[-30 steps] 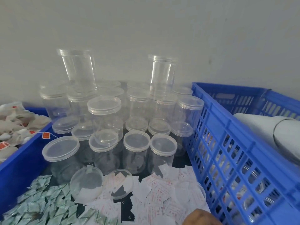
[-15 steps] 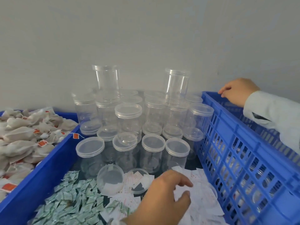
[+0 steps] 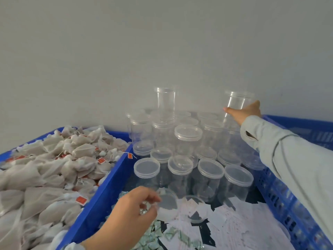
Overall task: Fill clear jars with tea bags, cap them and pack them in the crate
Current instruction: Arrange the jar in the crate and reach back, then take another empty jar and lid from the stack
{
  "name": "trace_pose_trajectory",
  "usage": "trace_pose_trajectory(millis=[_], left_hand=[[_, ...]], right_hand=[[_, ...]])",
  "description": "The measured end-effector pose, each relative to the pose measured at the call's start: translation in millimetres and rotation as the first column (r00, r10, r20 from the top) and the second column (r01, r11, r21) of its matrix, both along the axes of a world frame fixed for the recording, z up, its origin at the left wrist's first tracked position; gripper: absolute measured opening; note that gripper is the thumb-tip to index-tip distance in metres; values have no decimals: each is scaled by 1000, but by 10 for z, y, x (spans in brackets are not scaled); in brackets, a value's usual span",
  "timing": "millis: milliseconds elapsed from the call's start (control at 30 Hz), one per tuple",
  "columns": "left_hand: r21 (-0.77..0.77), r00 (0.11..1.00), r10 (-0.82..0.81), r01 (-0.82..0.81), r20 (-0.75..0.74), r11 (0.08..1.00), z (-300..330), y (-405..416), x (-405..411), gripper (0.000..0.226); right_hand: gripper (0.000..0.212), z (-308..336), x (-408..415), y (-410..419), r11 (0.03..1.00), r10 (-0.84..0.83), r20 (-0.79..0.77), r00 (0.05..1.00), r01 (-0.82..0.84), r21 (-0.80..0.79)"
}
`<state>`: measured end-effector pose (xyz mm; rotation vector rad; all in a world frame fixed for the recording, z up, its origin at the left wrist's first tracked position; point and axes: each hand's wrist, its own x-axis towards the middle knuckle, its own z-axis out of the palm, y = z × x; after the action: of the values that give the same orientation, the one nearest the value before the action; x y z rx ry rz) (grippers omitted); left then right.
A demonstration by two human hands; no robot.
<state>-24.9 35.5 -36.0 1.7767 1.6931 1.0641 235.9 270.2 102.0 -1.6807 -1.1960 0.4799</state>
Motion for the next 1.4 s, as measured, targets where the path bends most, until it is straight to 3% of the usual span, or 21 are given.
trace_pose_trajectory(millis=[100, 200, 300, 367, 400, 467, 533, 600, 700, 833, 933, 1067, 1167, 1267, 1333, 1400], left_hand=[[8, 999, 22, -22, 32, 1000, -39, 38, -119, 20], [-15, 997, 58, -57, 59, 998, -72, 122, -193, 20], [14, 984, 79, -82, 157, 997, -73, 177, -216, 17], [82, 961, 1, -25, 277, 996, -49, 162, -225, 18], [114, 933, -67, 28, 355, 993, -35, 143, -229, 30], [153, 849, -202, 144, 489, 978, -5, 103, -264, 75], [153, 813, -263, 214, 520, 965, 30, 88, -335, 111], [110, 843, -297, 278, 449, 954, 52, 87, -384, 114], [-21, 907, -376, 387, 187, 922, 21, 73, -383, 90], [-239, 878, -477, 456, -34, 857, -98, 69, -375, 83], [-230, 901, -426, 399, -82, 888, -132, 93, -361, 79], [-173, 914, -396, 377, -87, 910, -142, 108, -319, 76], [-60, 960, -256, 250, -116, 966, -188, 113, -210, 70], [-12, 982, -159, 159, -102, 987, -235, 127, -92, 74], [-52, 985, -136, 131, -108, 990, -248, 132, -77, 79], [-109, 982, -119, 104, -143, 989, -261, 144, -92, 82]], right_hand=[[97, -48, -103, -16, 994, -87, 95, 992, 80, 78], [86, -78, -258, -270, 911, -126, 150, 981, 54, 410], [86, -199, -524, -794, 781, 47, 113, 993, -107, 615], [84, -440, -711, -1228, 713, 366, 102, 925, -349, 608], [82, -617, -785, -1438, 672, 507, 126, 852, -483, 562], [85, -1012, -891, -1789, 623, 674, 161, 721, -672, 400], [84, -1388, -968, -2029, 603, 765, 81, 639, -755, 257], [74, -1697, -1038, -2162, 530, 844, -27, 536, -823, 202], [69, -2012, -1115, -2235, 464, 886, -128, 446, -859, 217], [77, -2265, -1187, -2257, 439, 892, -230, 389, -866, 238], [88, -2385, -1208, -2262, 461, 875, -287, 391, -853, 244], [85, -2437, -1244, -2282, 516, 857, -198, 476, -800, 307], [90, -2470, -1281, -2273, 668, 738, -159, 656, -674, 317], [87, -2484, -1308, -2252, 783, 514, 72, 855, -501, 369], [80, -2497, -1262, -2207, 738, 344, 322, 882, -466, 488], [78, -2529, -1210, -2171, 683, 232, 460, 857, -480, 550]])
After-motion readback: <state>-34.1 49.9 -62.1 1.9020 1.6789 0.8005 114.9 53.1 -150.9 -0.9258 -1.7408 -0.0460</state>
